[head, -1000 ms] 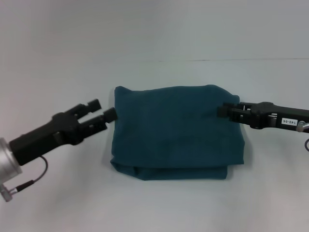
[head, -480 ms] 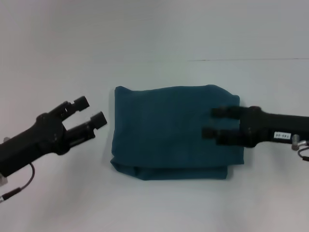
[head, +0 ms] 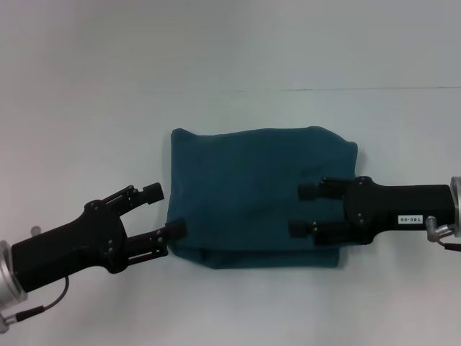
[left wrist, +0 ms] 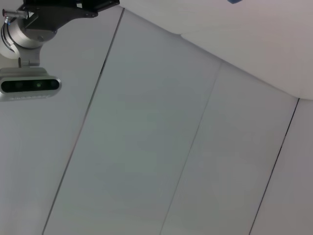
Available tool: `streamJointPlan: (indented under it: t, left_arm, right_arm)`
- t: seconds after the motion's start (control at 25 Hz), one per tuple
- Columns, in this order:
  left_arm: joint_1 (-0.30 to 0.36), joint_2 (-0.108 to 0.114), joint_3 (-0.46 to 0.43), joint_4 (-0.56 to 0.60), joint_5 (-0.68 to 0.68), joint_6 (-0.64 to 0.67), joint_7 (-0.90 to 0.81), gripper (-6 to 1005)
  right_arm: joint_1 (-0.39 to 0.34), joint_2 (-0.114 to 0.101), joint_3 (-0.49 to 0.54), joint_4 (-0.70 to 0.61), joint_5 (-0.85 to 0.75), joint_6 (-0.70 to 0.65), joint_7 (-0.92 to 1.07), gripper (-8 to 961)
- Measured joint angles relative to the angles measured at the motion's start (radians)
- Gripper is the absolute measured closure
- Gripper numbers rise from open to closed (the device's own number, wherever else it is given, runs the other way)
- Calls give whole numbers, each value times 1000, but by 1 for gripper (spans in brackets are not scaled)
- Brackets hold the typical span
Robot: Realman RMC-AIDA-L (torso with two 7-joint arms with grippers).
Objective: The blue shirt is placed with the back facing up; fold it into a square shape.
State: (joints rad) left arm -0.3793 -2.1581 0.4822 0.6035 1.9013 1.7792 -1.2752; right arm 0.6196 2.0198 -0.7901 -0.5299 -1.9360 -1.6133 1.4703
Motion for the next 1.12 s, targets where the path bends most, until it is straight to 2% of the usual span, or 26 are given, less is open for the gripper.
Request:
streamJointPlan:
  t: [0.44, 0.72, 1.12]
  left_arm:
    - [-8, 3, 4, 1, 31, 10, -2, 90]
    - [-12, 4, 10, 6, 41, 18, -3, 90]
    - [-12, 3, 16, 7, 44, 18, -5, 90]
  right_arm:
    - [-3, -2, -58, 1, -13, -6, 23, 53]
    - [-2, 2, -55, 1, -15, -7, 24, 88]
    - [2, 1, -54, 1, -15, -3, 50, 81]
